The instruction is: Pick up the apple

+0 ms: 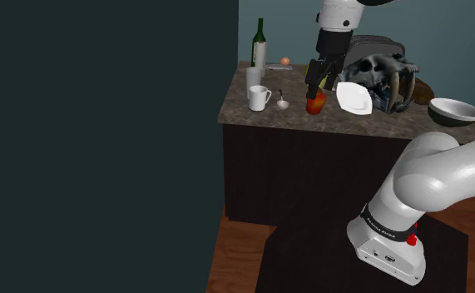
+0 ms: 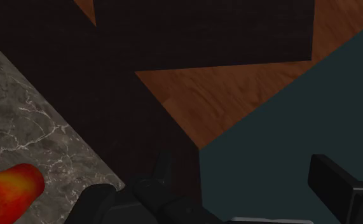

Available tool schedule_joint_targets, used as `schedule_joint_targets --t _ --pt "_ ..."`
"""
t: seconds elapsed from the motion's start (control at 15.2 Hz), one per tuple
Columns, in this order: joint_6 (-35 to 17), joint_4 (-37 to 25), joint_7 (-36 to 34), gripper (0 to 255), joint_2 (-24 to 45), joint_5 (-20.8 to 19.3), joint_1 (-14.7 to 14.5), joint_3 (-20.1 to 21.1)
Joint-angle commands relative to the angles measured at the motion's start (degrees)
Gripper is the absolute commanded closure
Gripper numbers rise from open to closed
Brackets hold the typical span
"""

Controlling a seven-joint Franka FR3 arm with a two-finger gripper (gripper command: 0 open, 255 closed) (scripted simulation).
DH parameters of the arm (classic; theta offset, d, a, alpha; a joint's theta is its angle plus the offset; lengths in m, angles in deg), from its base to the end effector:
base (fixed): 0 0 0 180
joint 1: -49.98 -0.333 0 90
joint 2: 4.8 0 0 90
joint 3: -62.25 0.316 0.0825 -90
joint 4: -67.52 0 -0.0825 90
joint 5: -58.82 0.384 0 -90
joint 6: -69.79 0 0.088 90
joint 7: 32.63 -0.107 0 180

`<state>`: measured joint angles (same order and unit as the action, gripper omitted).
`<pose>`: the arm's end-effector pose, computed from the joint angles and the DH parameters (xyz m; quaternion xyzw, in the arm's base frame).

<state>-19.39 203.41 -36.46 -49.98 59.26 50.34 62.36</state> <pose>0.3041 -0.0003 0.5827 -0.9993 0.0359 0.0134 0.0027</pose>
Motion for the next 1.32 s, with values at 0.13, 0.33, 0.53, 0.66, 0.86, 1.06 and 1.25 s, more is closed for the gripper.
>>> schedule_joint_targets --t 0.13,0.33,0.53,0.66,0.86,1.06,1.25 --pt "-2.17 0.37 1.94 0 1.35 -1.62 1.03 -2.06" --pt "-5.49 0.45 4.77 0 3.84 -3.84 2.48 -5.18" --pt "-8.86 -0.04 7.55 0 6.86 -5.73 3.84 -8.27" --pt "-11.09 -0.69 9.38 0 9.14 -6.77 4.63 -10.35" --pt "-14.37 -2.14 12.15 0 12.94 -7.92 5.68 -13.43" --pt "-17.50 -4.15 14.98 0 17.14 -8.52 6.51 -16.51" --pt "-20.42 -6.72 17.96 0 21.72 -8.45 7.13 -19.59"
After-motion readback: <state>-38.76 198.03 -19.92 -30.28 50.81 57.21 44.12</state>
